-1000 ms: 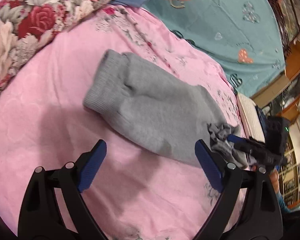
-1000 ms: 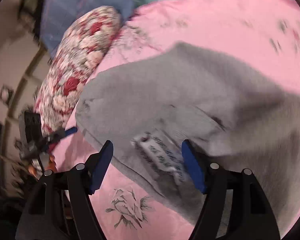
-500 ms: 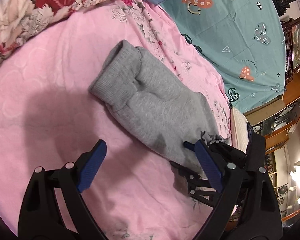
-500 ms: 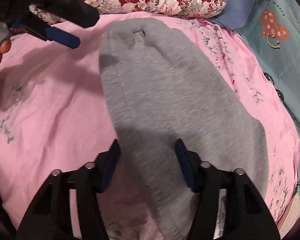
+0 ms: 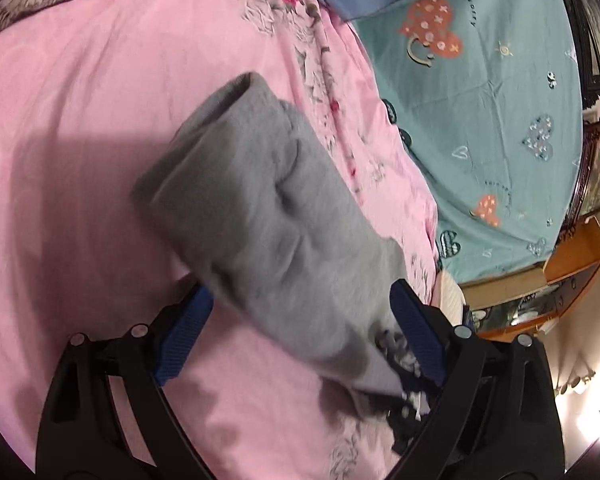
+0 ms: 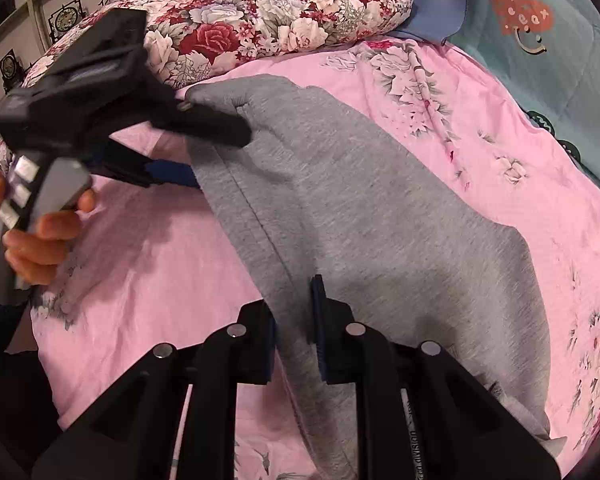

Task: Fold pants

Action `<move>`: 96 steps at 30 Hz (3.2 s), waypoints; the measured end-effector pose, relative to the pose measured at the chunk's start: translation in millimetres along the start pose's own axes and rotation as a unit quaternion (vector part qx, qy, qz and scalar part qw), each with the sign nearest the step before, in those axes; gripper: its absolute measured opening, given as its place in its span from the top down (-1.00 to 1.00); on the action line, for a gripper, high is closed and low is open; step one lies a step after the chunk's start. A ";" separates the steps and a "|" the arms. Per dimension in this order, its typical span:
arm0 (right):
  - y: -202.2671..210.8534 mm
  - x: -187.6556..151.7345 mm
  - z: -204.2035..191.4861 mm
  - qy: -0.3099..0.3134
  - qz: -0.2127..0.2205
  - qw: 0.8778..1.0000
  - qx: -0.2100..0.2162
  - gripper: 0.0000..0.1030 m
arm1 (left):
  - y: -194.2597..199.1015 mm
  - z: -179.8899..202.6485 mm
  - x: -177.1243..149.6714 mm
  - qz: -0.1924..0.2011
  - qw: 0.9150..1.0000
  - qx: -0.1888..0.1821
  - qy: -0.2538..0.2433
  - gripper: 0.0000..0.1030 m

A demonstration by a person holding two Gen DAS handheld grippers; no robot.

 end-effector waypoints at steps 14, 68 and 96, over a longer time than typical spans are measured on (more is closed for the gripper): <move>57.2 -70.9 83.2 -0.291 0.071 0.922 0.247 -0.08 | -5.1 -9.3 21.9 0.041 0.995 0.090 -0.016 0.45; 183.2 -274.8 187.2 -0.446 0.318 0.783 0.296 -0.58 | -163.5 265.5 -224.1 -0.183 0.833 0.236 -0.465 0.28; 131.9 -216.0 156.8 -0.448 0.235 0.795 0.335 -0.58 | -75.2 222.4 -146.1 -0.064 0.903 0.189 -0.380 -0.85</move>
Point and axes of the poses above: each gripper's, at about its wrist camera, not at the fingertips, and y roughly against the way its jaws point, z to its right, x to its top, the point moved 8 cm from there along -y, roughly the way its jaws point, and after that the axes turned 10 degrees about -z, right-handed, at the moved point
